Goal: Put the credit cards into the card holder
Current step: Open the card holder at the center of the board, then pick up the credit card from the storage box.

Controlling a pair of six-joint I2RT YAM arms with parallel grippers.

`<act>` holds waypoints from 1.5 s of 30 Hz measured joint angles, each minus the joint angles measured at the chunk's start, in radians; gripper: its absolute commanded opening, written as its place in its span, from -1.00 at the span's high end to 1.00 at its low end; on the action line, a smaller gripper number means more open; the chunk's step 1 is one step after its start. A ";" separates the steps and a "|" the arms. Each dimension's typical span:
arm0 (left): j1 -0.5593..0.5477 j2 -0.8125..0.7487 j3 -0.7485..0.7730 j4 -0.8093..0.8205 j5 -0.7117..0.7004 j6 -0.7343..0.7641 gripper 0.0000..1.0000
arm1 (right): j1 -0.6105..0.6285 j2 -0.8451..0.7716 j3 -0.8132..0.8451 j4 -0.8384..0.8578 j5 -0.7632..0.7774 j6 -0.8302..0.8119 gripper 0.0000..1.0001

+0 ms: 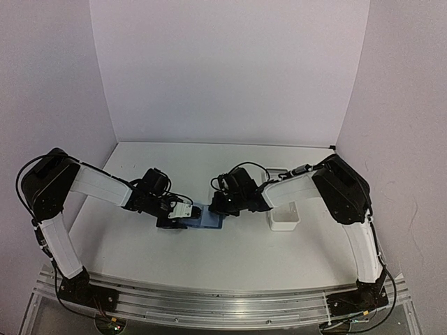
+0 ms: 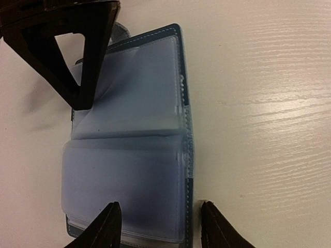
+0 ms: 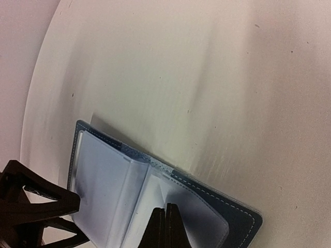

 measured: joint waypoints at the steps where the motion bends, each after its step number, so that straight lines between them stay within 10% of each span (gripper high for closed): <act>1: 0.000 -0.003 -0.001 -0.008 0.005 0.002 -0.13 | 0.000 0.000 0.005 -0.007 -0.004 -0.005 0.96; 17: 0.002 -0.163 0.029 -0.176 0.151 -0.077 -0.25 | -0.016 -0.099 0.126 -0.040 -0.119 -0.146 0.59; 27: 0.014 -0.189 0.047 -0.171 0.193 -0.220 -0.66 | -0.150 -0.260 0.099 -0.039 -0.163 -0.300 -0.67; 29: 0.036 -0.189 0.049 -0.148 0.210 -0.301 -0.98 | -0.214 -0.357 0.027 -0.045 -0.142 -0.412 -0.95; 34: 0.085 -0.189 0.064 -0.067 0.216 -0.489 -0.99 | -0.332 -0.577 -0.126 -0.039 0.091 -0.950 -0.97; 45: 0.103 -0.024 0.217 0.042 0.162 -0.732 -0.99 | -0.466 -0.444 -0.171 -0.112 0.126 -1.786 -0.83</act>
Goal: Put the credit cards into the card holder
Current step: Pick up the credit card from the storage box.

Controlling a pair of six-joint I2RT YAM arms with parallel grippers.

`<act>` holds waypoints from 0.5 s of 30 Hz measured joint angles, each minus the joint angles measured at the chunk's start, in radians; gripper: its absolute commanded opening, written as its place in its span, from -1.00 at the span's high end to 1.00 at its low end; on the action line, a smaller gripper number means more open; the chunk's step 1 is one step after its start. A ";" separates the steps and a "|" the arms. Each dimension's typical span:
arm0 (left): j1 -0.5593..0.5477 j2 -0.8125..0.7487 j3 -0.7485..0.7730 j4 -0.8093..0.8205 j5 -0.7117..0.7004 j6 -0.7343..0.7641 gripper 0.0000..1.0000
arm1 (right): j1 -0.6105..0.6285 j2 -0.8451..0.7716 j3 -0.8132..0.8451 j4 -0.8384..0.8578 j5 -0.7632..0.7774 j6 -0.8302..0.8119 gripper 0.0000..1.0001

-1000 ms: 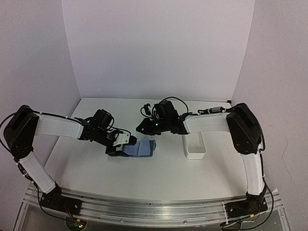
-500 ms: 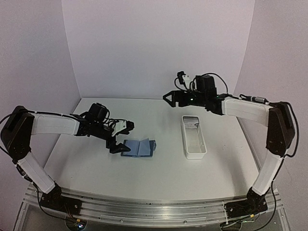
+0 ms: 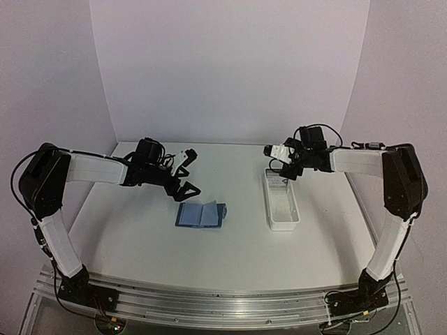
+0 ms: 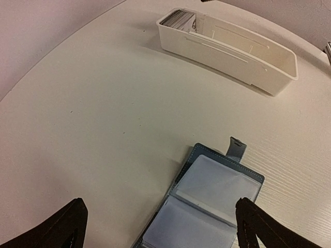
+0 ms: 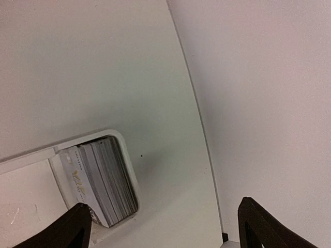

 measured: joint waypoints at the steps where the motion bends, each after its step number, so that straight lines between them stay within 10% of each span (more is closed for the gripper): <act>1: 0.003 0.017 0.005 0.013 -0.010 -0.003 -0.99 | 0.001 0.027 0.001 -0.005 0.004 -0.055 -0.79; 15: 0.029 0.140 0.027 0.076 -0.021 -0.006 -0.99 | 0.032 0.161 0.005 -0.041 0.027 -0.310 -0.66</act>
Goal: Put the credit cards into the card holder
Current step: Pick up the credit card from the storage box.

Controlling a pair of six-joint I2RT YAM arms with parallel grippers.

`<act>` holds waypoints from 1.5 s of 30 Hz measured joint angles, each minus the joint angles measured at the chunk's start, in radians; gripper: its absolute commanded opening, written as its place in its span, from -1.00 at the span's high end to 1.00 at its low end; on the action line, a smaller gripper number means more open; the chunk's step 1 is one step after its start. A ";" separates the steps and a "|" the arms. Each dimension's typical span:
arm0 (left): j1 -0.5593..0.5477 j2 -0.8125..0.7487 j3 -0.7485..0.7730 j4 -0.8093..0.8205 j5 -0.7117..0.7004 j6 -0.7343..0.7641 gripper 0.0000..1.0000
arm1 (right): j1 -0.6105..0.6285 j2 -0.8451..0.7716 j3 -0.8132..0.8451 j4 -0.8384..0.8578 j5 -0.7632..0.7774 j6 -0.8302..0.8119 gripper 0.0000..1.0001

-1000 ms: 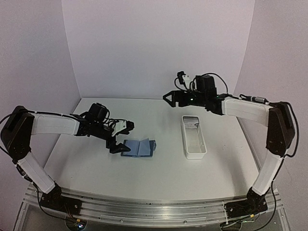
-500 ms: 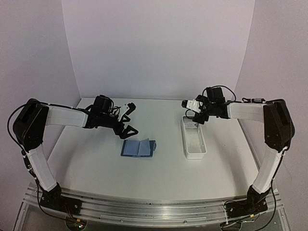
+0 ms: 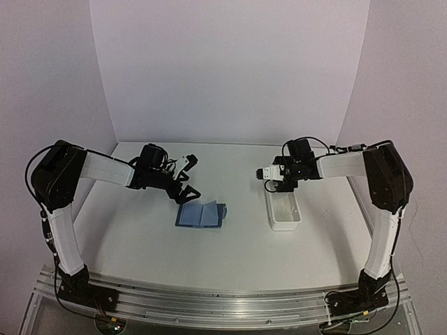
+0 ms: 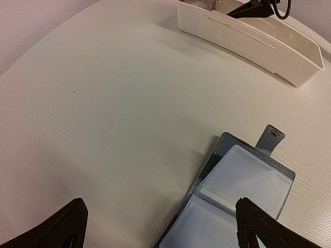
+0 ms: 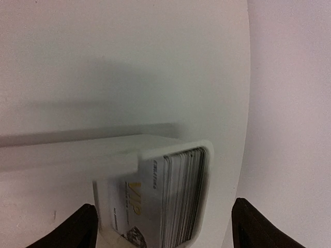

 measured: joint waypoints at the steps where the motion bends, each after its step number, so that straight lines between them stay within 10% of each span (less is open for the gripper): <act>1: 0.002 0.004 0.001 0.007 0.000 -0.002 -0.99 | 0.002 0.015 0.003 0.004 0.002 -0.001 -0.66; 17: 0.030 0.019 0.007 0.016 0.020 -0.023 -0.99 | 0.046 0.105 0.035 0.122 0.223 -0.027 -0.60; 45: 0.030 0.019 0.007 0.014 0.168 0.033 -0.99 | 0.048 0.157 0.158 0.019 0.237 0.141 0.87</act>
